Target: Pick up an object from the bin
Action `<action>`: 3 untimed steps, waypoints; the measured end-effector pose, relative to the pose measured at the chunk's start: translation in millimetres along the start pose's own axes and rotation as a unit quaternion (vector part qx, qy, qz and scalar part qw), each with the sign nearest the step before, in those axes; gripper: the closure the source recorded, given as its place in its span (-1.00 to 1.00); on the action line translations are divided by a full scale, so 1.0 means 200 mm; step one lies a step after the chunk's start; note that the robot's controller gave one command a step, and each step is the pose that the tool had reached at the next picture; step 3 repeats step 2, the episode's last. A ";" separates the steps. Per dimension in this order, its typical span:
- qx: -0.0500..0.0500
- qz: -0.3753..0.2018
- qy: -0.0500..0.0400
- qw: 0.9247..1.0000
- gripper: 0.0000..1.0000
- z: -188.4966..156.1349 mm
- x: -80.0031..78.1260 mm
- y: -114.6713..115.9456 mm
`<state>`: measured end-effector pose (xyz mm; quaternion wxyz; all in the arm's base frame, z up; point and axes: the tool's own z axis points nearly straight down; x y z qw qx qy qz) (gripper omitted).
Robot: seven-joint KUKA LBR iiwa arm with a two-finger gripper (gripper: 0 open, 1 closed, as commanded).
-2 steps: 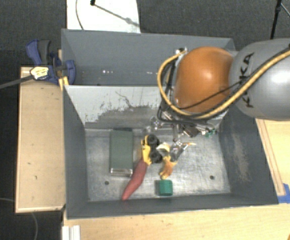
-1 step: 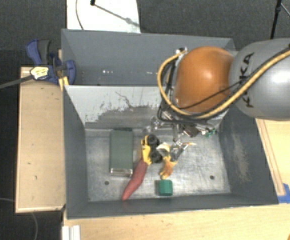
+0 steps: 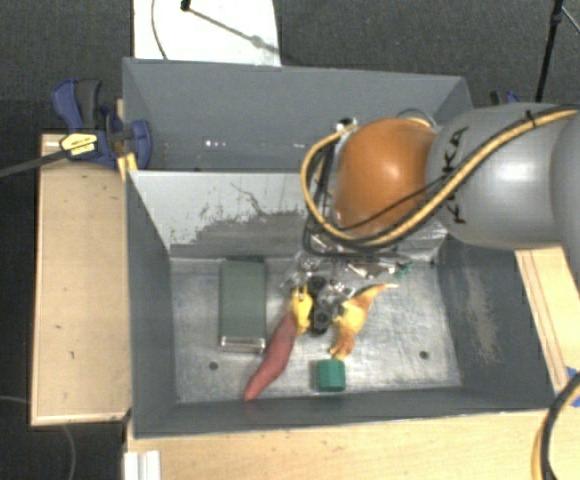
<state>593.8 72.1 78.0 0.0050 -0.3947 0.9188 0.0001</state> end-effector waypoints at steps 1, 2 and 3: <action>0.000 0.001 0.000 1.000 1.00 0.00 0.00 0.00; -0.002 -0.023 0.003 1.000 1.00 -0.62 0.12 0.03; -0.002 -0.023 0.003 1.000 1.00 -0.62 0.12 0.03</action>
Offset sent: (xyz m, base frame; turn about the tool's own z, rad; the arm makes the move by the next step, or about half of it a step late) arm -0.0225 -0.0146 0.1233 -0.0501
